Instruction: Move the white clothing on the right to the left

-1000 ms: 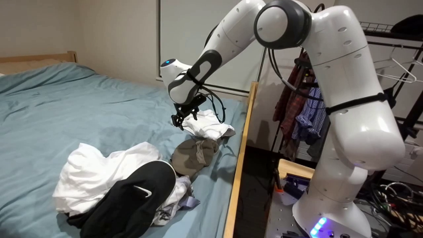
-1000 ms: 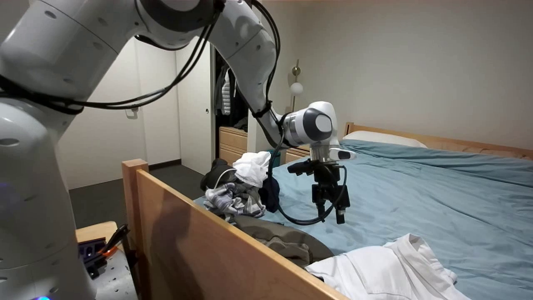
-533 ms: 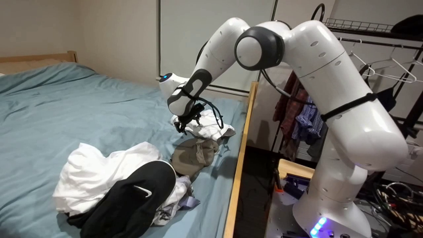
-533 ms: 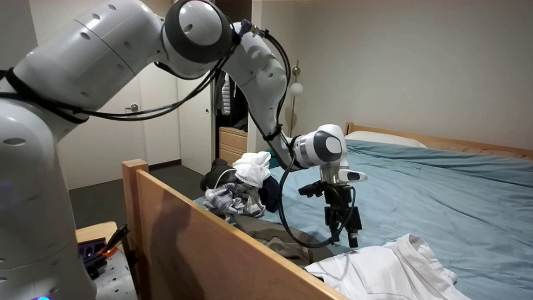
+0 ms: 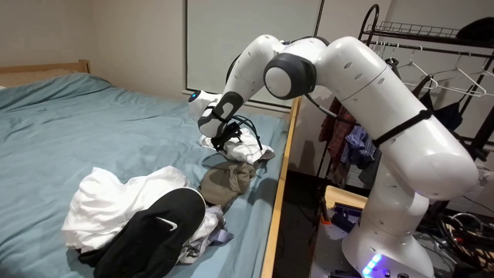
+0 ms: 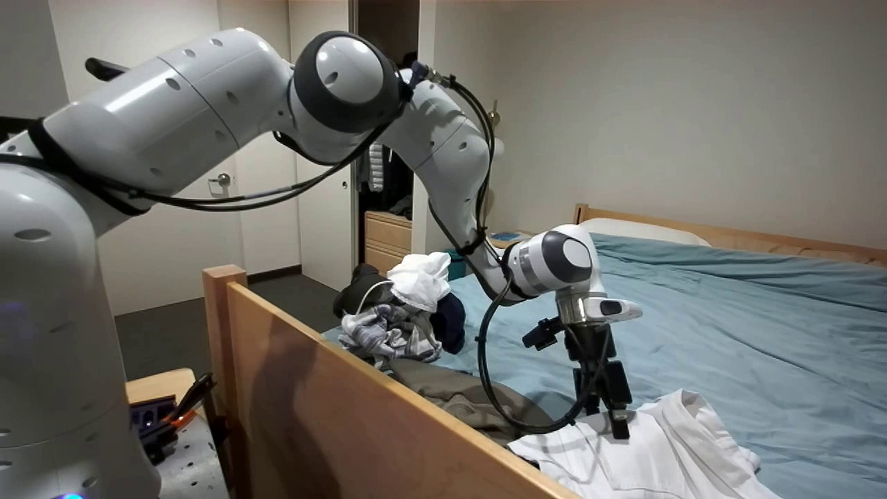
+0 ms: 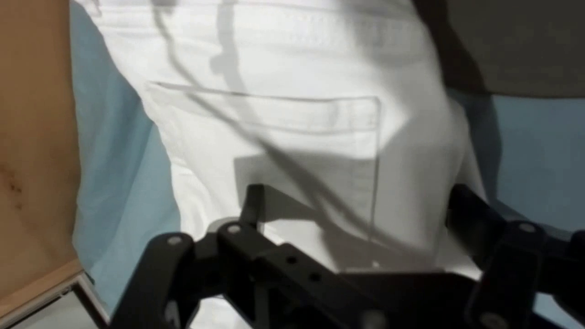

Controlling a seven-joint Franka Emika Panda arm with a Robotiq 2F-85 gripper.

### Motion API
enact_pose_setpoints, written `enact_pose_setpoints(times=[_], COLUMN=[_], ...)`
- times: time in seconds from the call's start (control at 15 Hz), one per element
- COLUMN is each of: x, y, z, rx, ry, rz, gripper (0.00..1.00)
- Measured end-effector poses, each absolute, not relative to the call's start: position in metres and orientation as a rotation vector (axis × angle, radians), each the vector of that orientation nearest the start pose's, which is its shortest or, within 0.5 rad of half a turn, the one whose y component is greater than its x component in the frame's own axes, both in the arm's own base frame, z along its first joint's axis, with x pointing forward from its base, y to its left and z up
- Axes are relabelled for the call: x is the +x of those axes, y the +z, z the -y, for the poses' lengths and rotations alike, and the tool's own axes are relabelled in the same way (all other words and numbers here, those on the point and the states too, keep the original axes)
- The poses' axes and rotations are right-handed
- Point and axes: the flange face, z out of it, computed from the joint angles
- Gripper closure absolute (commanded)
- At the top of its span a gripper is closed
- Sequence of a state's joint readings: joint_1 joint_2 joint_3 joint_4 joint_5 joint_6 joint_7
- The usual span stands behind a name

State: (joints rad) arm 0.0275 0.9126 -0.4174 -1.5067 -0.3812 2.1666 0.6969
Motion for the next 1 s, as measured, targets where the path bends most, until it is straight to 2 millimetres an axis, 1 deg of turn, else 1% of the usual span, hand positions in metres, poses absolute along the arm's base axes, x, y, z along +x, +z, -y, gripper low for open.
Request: enact_pose_setpoints(times=[0.13, 0.33, 0.4, 0.47, 0.6, 0.73, 1.0], x=[0.645, 0.643, 0.643, 0.643, 0.643, 0.646, 0.651], y=[0.152, 0.145, 0.140, 0.134, 0.123, 0.117, 0.116], z=[0.249, 0.254, 0.253, 0.252, 0.250, 0.248, 0.246], rx=[2.299, 2.285, 2.286, 2.289, 2.299, 2.310, 2.331], ry=[-0.138, -0.156, -0.165, -0.174, -0.185, -0.186, -0.183], rz=[0.902, 0.914, 0.912, 0.909, 0.904, 0.902, 0.897], gripper=[0.00, 0.00, 0.11, 0.26, 0.39, 0.52, 0.77])
